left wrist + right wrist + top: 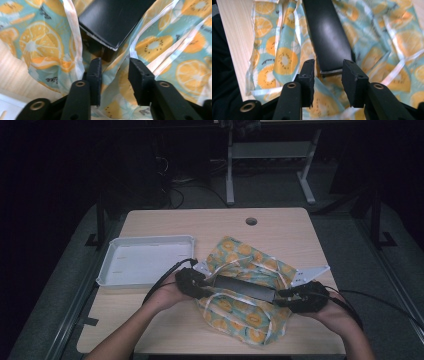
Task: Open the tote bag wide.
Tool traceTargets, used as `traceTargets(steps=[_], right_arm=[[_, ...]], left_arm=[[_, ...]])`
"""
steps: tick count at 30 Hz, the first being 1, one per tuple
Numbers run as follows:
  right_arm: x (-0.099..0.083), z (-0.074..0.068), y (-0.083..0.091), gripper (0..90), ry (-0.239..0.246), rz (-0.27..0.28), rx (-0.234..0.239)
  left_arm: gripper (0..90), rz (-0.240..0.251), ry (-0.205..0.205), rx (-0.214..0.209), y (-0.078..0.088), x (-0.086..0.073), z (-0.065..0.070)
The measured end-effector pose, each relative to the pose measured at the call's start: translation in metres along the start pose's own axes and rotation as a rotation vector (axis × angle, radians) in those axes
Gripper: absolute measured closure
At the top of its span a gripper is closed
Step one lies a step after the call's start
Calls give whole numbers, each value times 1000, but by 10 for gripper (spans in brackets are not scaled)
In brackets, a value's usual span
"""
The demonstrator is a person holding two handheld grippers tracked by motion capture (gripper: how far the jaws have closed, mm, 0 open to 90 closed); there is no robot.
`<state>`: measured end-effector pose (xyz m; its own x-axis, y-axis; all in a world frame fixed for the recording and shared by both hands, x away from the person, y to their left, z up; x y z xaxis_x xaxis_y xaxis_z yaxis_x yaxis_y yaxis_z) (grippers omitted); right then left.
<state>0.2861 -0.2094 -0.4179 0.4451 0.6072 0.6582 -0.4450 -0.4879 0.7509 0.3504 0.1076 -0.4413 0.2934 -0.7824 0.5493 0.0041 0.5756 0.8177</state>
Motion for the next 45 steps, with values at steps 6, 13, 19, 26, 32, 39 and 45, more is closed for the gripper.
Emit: traceTargets(steps=[6,13,19,26,32,39,45], right_arm=[[14,3,-5,553,34,23,-3],[39,7,-16,541,56,65,15],[56,9,-39,526,105,46,18],[63,4,-61,464,135,19,62],[61,-7,-68,405,175,-18,77],[59,-13,-71,405,231,-30,55],[58,-12,-74,374,224,-39,42]], left_arm=[[525,61,7,-30,15,0,7],[434,153,4,-57,32,-1,19],[405,178,19,-40,41,-12,26],[383,183,63,-26,52,-39,27],[380,190,104,-26,55,-56,26],[380,179,100,-40,48,-55,25],[378,178,106,-41,47,-56,24]])
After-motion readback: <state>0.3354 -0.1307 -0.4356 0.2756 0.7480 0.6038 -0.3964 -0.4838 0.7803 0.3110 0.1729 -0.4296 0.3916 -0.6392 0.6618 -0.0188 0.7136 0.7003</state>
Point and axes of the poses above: each handheld gripper's, and its own axes: y roughly backward along the jaws, x roughly out of its top, z roughly to its right, the point moved 3 cm from there along -y, roughly forward along the jaws, and after that the axes turned 9 degrees about -x, right-handed, at the moved point
